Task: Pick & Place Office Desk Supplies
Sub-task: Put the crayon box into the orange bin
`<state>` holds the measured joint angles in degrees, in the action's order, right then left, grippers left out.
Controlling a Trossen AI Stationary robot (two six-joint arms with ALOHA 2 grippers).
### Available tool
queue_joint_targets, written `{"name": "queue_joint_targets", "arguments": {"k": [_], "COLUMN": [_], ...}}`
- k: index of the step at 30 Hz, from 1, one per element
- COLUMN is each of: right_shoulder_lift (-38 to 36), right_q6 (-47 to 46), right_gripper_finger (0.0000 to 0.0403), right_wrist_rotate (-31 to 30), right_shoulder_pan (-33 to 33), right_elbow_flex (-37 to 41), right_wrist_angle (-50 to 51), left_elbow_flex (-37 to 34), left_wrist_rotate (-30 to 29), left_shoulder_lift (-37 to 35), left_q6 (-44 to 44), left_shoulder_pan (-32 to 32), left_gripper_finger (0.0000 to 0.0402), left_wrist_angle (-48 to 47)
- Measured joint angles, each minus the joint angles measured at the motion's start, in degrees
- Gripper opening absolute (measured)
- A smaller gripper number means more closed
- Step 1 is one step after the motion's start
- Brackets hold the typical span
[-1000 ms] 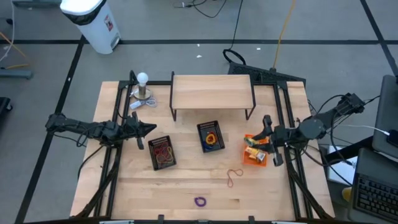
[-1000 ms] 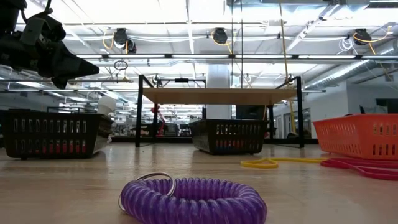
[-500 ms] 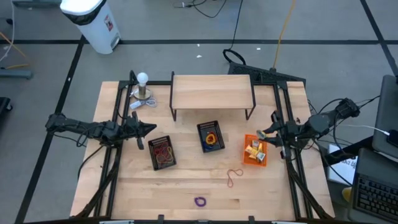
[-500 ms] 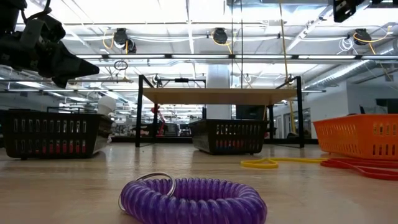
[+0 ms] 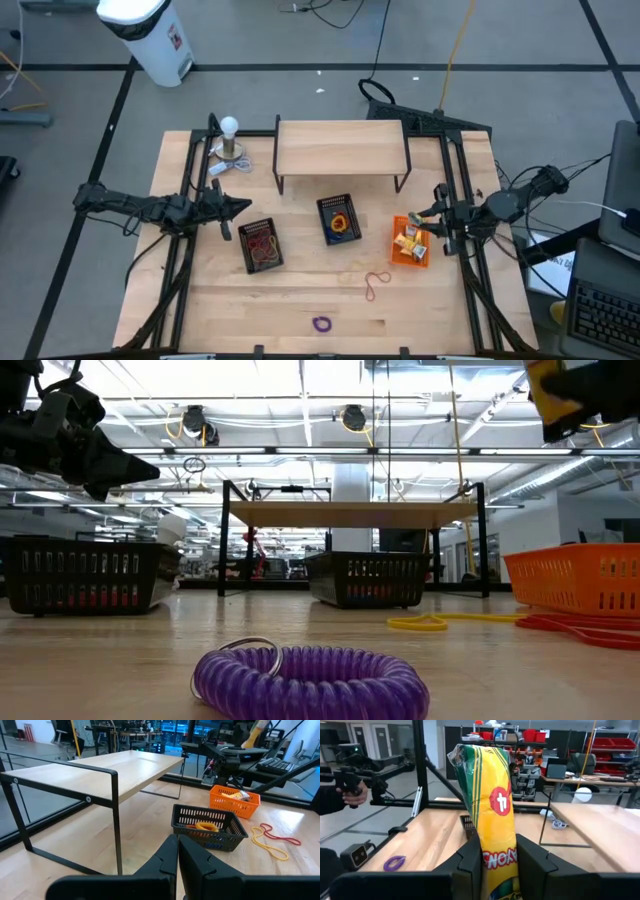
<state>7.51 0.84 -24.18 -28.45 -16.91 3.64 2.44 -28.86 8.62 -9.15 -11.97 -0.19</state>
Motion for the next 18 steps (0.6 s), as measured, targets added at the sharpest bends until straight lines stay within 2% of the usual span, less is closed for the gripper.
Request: {"name": "queue_joint_targets", "arguments": {"k": [7,18], "right_shoulder_lift": [-2.51,-2.65], "right_q6": [-1.18,-2.73], "right_gripper_finger": [0.0083,0.0084], "right_wrist_rotate": [0.18,0.29], "right_shoulder_pan": [0.00,0.00], "right_elbow_flex": [5.57,8.46], "right_wrist_angle": [-1.58,-2.14], "left_elbow_flex": [0.00,0.00], "left_wrist_rotate": [-0.09,-0.09], "left_shoulder_lift": [0.01,0.02], "left_q6": [-0.64,-1.92], "left_shoulder_pan": [0.00,0.00], "left_gripper_finger": [0.0017,0.0017], "left_wrist_angle": [-0.02,-0.02]}}
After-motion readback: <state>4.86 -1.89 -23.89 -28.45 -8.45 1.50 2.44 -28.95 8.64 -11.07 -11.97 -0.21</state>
